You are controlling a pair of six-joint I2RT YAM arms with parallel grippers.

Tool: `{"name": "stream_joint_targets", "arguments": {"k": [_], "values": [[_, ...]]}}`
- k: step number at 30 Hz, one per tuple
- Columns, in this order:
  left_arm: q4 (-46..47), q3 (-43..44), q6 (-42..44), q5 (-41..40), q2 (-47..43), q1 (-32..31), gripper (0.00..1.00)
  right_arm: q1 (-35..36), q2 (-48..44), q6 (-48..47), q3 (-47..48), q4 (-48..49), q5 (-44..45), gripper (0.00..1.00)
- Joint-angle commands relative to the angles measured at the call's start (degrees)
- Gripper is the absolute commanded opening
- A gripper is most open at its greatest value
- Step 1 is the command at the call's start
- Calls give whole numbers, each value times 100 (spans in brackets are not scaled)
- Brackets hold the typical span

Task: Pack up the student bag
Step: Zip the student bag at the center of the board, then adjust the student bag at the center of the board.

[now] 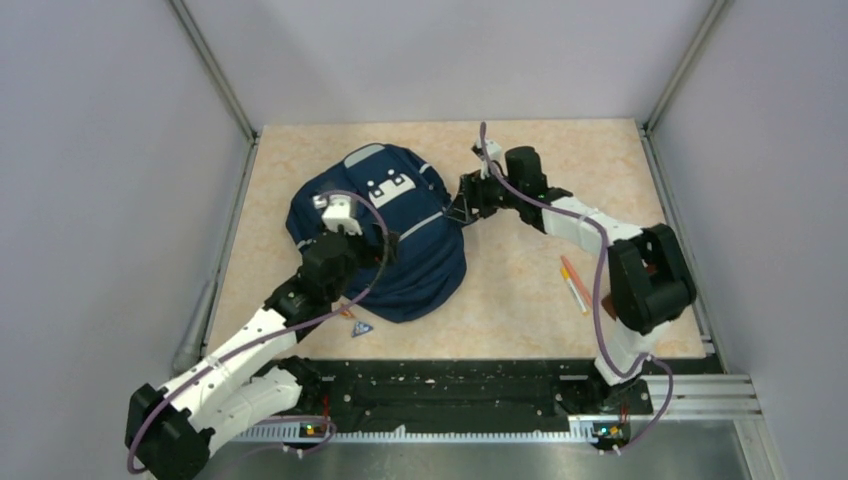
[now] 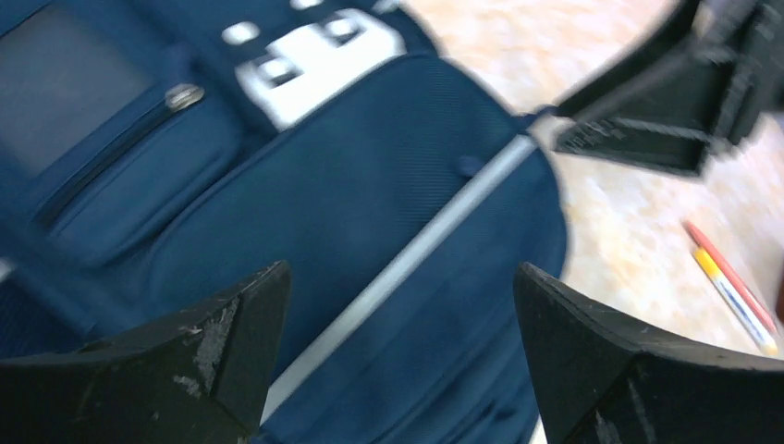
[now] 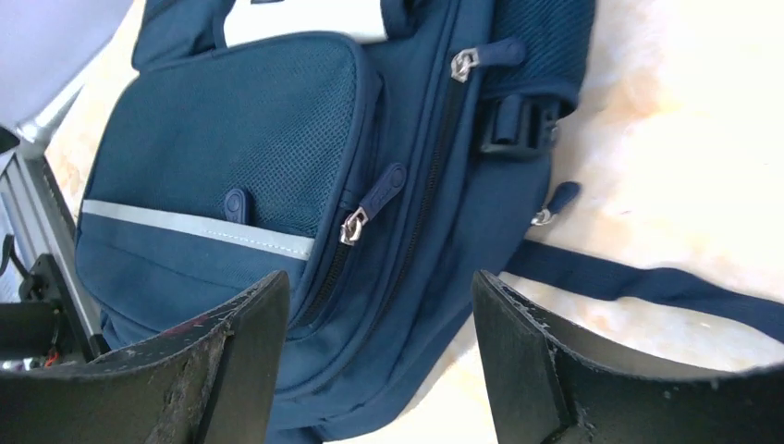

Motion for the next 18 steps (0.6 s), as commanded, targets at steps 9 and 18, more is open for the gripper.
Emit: {"name": "stream_joint_targets", "arguments": {"k": [9,18], "values": [[-657,-823,-1427,302,-470,2094,96,576,1301,3,1432,-141,-261,61],[1491,-890,-1287,2432,1224,2645,78,571,1262,-63,1120,-479,-395,0]]}}
